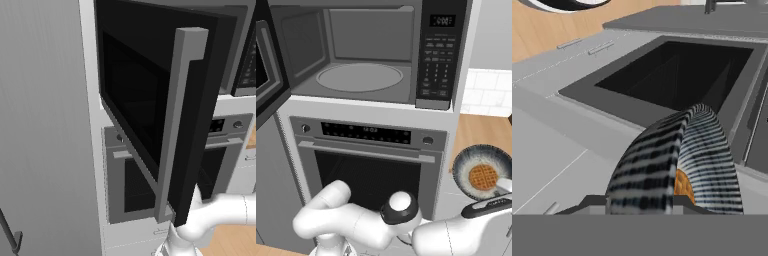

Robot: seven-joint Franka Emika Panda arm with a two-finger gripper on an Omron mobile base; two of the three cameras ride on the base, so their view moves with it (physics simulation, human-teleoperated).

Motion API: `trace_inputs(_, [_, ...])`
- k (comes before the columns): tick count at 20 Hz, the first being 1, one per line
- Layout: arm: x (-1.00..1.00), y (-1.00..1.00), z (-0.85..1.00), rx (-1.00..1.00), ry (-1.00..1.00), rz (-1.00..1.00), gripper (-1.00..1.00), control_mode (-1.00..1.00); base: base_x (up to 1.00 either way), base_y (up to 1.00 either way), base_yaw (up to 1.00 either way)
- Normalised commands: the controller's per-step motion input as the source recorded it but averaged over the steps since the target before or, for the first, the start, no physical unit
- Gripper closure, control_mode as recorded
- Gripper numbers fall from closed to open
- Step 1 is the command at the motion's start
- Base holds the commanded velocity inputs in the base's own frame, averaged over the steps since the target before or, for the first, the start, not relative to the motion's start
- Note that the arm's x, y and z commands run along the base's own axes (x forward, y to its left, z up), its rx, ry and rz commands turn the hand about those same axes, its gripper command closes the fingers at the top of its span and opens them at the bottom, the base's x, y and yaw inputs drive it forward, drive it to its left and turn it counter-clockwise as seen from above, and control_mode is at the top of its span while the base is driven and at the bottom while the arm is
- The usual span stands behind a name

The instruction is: Open the microwave, place the bowl with waffle inside the microwave, then close the microwave door and turn it on.

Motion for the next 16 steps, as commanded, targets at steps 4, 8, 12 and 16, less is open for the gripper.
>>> trace_inputs(4, [-1.0, 0.3, 0.01, -0.14, -0.19, 0.09, 1.0, -1.0, 0.0, 0.0, 0.0])
trace_inputs(8, [-1.0, 0.56, 0.0, -0.16, -0.19, 0.1, 1.0, -1.0, 0.0, 0.0, 0.0])
trace_inputs(12, [-1.0, 0.8, 0.02, -0.18, -0.22, 0.09, 1.0, -1.0, 0.0, 0.0, 0.0])
trace_inputs(16, [-1.0, 0.97, 0.09, -0.18, -0.21, 0.07, 1.0, -1.0, 0.0, 0.0, 0.0])
